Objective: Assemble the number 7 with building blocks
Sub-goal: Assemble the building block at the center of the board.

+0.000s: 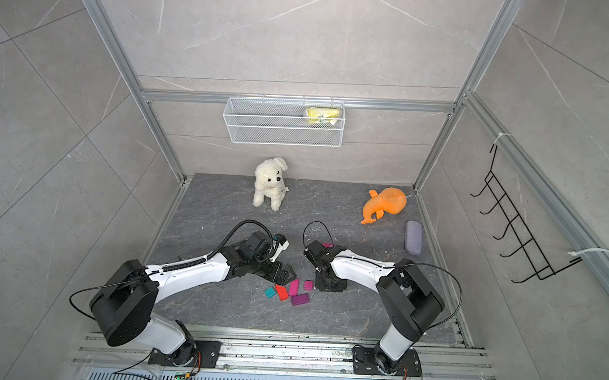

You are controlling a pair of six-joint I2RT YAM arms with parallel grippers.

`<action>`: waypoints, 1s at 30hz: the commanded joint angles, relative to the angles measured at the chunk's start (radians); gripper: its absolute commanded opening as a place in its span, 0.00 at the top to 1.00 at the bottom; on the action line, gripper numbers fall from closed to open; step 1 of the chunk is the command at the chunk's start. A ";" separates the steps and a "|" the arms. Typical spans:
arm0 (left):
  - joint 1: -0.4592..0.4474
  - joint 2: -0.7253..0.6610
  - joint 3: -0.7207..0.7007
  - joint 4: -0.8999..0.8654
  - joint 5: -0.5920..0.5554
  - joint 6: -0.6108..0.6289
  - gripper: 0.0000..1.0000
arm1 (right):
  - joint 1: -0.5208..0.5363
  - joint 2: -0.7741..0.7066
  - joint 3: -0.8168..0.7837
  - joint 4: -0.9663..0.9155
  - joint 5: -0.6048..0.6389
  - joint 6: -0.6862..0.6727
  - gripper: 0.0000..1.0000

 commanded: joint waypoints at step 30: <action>0.016 0.003 0.000 0.003 0.019 0.005 0.00 | -0.009 0.038 0.027 -0.007 0.009 0.044 0.61</action>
